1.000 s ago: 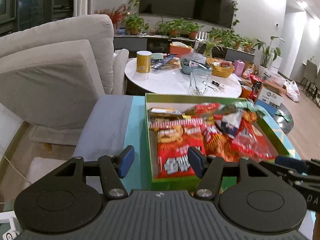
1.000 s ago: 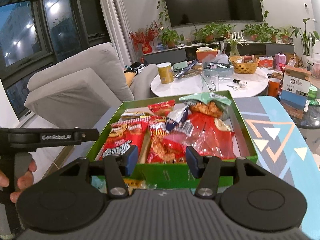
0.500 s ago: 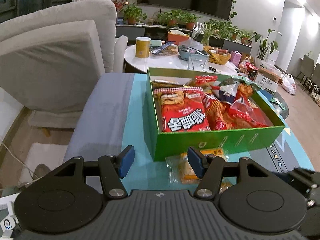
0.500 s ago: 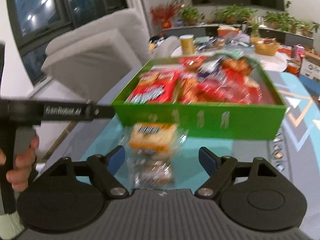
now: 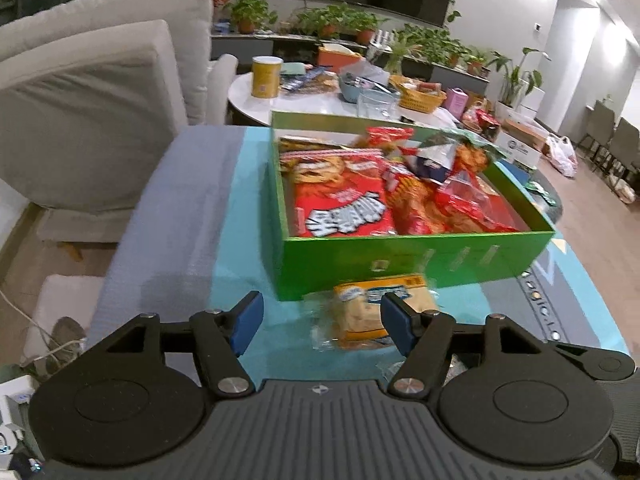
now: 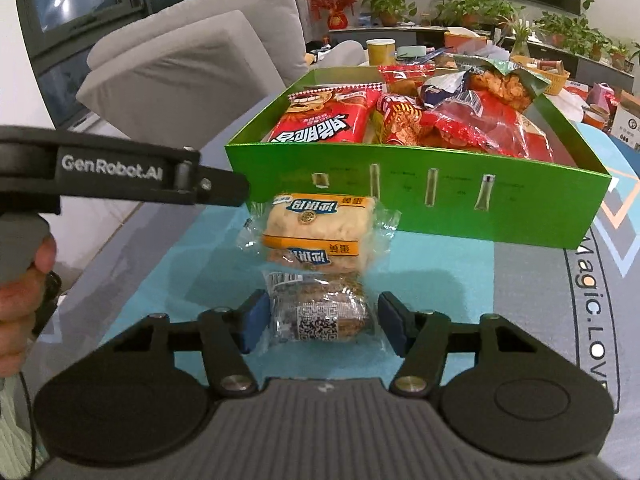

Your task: Organize snacks

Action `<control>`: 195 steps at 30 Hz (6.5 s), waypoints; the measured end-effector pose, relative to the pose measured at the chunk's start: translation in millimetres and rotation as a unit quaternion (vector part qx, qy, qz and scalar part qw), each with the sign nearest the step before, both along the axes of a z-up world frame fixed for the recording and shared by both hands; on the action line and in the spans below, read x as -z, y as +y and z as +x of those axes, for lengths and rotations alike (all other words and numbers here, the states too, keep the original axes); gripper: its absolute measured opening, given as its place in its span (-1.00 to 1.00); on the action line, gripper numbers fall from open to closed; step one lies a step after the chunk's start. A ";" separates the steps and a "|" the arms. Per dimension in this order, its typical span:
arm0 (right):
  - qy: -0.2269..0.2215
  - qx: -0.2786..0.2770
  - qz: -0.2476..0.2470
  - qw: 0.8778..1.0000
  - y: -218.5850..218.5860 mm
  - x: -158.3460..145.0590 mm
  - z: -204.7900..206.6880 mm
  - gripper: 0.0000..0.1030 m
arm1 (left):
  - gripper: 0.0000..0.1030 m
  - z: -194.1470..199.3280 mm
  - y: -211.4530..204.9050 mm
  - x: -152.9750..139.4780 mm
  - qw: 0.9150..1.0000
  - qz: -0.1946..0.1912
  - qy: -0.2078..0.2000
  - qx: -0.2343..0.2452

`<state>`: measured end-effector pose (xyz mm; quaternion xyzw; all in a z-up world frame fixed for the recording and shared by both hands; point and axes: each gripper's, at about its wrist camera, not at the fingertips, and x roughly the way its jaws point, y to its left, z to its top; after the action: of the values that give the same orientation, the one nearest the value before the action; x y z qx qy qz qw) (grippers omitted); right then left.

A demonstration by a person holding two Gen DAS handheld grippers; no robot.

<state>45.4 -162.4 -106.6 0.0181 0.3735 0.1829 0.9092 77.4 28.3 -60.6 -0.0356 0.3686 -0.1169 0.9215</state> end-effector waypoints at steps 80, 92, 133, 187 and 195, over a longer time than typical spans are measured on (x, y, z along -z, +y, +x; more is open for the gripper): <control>-0.104 0.143 0.059 0.982 -100.8 -67.7 6.2 0.08 | 0.36 -14.9 -62.9 -52.2 0.994 0.035 -0.106 0.017; -0.120 0.151 0.074 0.978 -110.0 -80.5 43.8 0.08 | 0.37 22.3 -82.1 -62.9 0.991 0.042 -0.121 0.029; -0.092 0.173 0.115 0.974 -121.7 -63.0 72.0 0.09 | 0.43 82.4 -94.2 -37.0 0.995 0.049 -0.082 0.024; -0.174 0.145 0.081 0.971 -71.2 -99.2 -58.4 0.09 | 0.61 -73.4 -37.1 -74.5 0.989 0.038 -0.132 -0.048; -0.171 0.140 0.070 0.973 -63.1 -93.9 -65.2 0.10 | 0.61 -84.7 -36.8 -65.5 0.991 0.039 -0.120 -0.046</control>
<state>-19.8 -225.6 -12.7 0.1019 0.1923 0.0800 0.9727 -7.3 -8.5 4.9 -0.0022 0.2576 -0.0632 0.9642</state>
